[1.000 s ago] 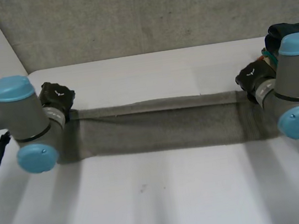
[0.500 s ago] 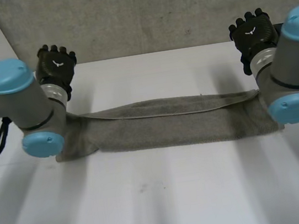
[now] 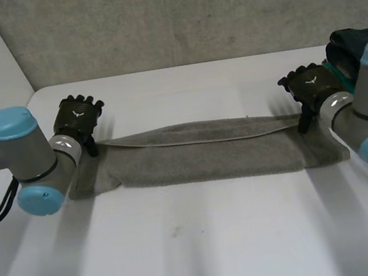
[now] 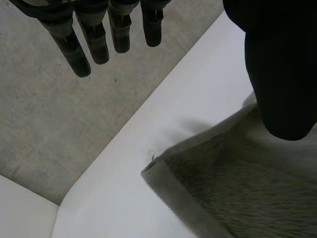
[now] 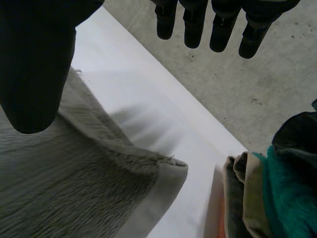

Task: Fold the laundry.

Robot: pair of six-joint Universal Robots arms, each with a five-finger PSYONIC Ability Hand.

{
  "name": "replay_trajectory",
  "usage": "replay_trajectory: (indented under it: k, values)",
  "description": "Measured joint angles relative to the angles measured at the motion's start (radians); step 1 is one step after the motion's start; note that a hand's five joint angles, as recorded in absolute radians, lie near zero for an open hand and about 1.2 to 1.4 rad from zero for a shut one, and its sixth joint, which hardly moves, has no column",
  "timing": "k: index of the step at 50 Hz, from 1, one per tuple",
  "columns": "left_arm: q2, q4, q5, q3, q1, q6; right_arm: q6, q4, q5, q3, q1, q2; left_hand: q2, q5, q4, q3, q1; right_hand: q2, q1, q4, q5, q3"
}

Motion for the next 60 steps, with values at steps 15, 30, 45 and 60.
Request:
replay_trajectory:
  k: [15, 30, 45, 60]
  values:
    - [-0.294, 0.175, 0.102, 0.406, 0.047, -0.112, 0.004, -0.357, 0.129, -0.28, 0.012, 0.303, 0.065, 0.058, 0.076, 0.059, 0.088, 0.0, 0.0, 0.0, 0.0, 0.0]
    - [0.001, 0.191, 0.048, 0.074, 0.003, -0.251, 0.009, -0.363, 0.147, 0.032, 0.013, -0.02, 0.063, 0.053, 0.073, 0.057, 0.085, 0.0, 0.0, 0.0, 0.0, 0.0]
    - [0.366, 0.181, 0.054, -0.392, -0.017, -0.289, 0.026, 0.193, 0.065, 0.305, -0.069, -0.218, 0.054, 0.03, 0.06, 0.054, 0.085, 0.146, 0.148, 0.161, 0.162, 0.162]
    - [0.413, 0.183, 0.057, -0.478, -0.053, -0.312, 0.013, 0.029, -0.004, 0.319, -0.13, -0.132, 0.052, 0.03, 0.057, 0.054, 0.085, 0.966, 0.898, 0.958, 0.924, 0.957]
